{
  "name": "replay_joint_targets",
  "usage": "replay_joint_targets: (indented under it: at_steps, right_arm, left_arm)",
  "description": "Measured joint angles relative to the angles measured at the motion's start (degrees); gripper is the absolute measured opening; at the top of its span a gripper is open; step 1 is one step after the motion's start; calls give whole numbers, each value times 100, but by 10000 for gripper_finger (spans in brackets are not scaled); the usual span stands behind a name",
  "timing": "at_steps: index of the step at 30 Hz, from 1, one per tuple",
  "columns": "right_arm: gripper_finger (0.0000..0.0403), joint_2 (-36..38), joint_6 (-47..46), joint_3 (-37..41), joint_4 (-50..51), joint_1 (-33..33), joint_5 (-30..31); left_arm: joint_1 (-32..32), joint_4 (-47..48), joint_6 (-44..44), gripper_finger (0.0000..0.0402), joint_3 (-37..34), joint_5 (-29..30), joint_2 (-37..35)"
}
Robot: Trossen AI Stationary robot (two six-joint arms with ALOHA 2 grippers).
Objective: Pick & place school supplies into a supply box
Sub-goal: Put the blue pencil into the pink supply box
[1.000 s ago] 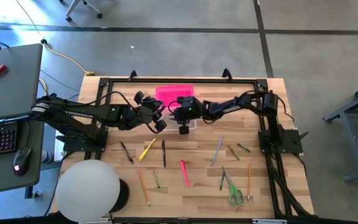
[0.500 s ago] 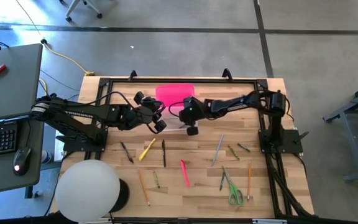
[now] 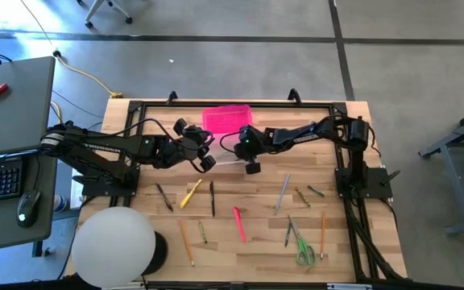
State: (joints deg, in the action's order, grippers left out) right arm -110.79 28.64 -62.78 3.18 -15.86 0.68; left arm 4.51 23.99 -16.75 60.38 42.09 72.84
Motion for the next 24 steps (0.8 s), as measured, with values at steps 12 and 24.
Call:
replay_joint_targets:
  at_steps: [12, 24]
  right_arm:
    - [34, 150, 852, -7, -49, 410, 1498]
    - [51, 2107, 14, -15, 2199, 1154, 524]
  left_arm:
    - [0, 22, 0, 131, 0, 2, 0]
    - [0, 52, -2, 131, 0, -23, 0]
